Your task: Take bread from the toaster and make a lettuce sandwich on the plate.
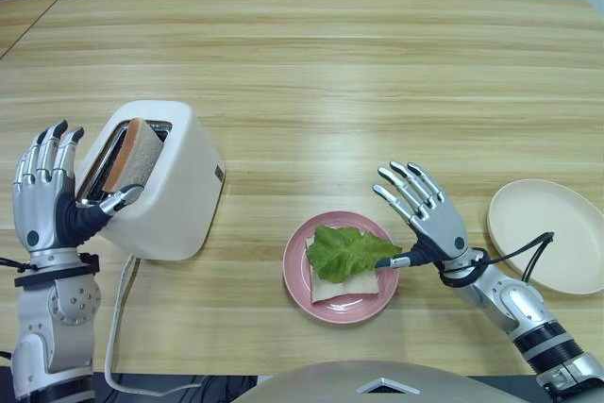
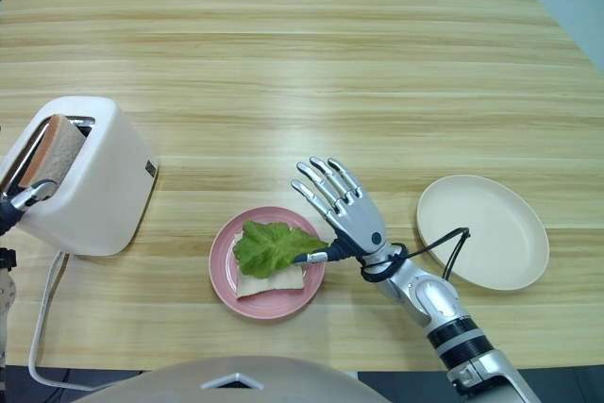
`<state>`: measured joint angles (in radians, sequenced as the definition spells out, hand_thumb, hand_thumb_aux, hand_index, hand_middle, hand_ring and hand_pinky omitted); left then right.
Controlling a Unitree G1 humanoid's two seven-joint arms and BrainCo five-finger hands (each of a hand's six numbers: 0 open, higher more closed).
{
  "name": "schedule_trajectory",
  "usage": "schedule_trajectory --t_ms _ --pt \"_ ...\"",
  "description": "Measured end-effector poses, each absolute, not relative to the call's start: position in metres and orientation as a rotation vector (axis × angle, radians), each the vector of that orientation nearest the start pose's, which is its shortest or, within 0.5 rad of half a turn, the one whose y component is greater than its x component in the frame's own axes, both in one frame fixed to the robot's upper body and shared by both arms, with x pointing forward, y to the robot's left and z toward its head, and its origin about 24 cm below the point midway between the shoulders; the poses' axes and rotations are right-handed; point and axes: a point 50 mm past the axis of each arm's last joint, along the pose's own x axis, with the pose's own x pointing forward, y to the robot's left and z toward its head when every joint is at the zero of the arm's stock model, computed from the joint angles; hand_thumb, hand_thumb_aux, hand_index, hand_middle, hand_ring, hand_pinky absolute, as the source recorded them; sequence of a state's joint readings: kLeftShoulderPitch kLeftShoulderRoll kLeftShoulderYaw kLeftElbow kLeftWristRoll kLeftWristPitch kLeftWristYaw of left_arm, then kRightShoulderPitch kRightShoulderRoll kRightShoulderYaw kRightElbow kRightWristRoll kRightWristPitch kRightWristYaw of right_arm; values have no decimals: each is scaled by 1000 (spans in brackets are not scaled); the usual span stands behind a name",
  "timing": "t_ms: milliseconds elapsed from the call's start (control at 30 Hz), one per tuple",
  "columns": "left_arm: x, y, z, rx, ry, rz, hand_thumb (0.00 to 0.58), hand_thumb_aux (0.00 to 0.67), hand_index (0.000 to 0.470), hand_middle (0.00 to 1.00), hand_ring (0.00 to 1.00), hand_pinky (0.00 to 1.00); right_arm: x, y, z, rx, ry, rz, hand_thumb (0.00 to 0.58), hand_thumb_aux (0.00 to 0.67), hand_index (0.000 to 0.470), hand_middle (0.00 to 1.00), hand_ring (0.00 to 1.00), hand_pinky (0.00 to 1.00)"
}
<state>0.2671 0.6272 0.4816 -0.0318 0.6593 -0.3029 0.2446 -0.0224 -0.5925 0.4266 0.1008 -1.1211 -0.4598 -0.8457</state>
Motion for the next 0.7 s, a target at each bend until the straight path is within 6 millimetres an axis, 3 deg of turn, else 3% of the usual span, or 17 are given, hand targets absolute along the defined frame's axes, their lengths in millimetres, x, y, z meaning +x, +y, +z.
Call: schedule_trajectory --t_ms 167,200,233,267,300,333,367,400,467,567,633,667,700 --pt "189 348 122 1406 -111 330 9 5 4 0 0 0 210 -148 44 -1229 -934 213 0 0 0 0 0 0" --pt "192 349 123 1418 -97 301 108 66 46 0 0 0 210 -148 43 -1230 -931 215 0 0 0 0 0 0" --pt "192 349 124 1419 -89 284 183 116 81 0 0 0 210 -148 42 -1230 -928 217 0 0 0 0 0 0" --pt "192 349 124 1413 -85 273 212 137 96 0 0 0 210 -148 42 -1231 -927 218 0 0 0 0 0 0" --pt "192 349 125 1416 -80 253 310 213 149 0 0 0 210 -148 42 -1231 -926 220 0 0 0 0 0 0" --pt "190 349 126 1432 -69 223 436 336 236 0 0 0 210 -148 41 -1232 -925 222 0 0 0 0 0 0" --pt "189 348 126 1426 -62 193 480 391 275 0 0 0 210 -149 41 -1235 -922 224 0 0 0 0 0 0" --pt "187 347 127 1427 -56 167 567 570 400 0 0 0 209 -149 41 -1237 -920 226 0 0 0 0 0 0" --pt "186 346 130 1441 -54 135 580 670 470 0 0 0 208 -150 39 -1240 -911 229 0 0 0 0 0 0" --pt "184 344 137 1460 -66 101 580 670 470 0 0 0 208 -151 38 -1244 -904 233 0 0 0 0 0 0" --pt "184 343 139 1470 -74 87 580 670 470 263 263 263 208 -151 38 -1245 -903 234 0 0 0 0 0 0" --pt "184 343 139 1470 -79 83 580 670 470 557 557 557 208 -151 38 -1245 -902 234 0 0 0 0 0 0" --pt "185 342 139 1470 -89 76 580 670 470 690 690 690 208 -151 38 -1246 -902 233 0 0 0 0 0 0"
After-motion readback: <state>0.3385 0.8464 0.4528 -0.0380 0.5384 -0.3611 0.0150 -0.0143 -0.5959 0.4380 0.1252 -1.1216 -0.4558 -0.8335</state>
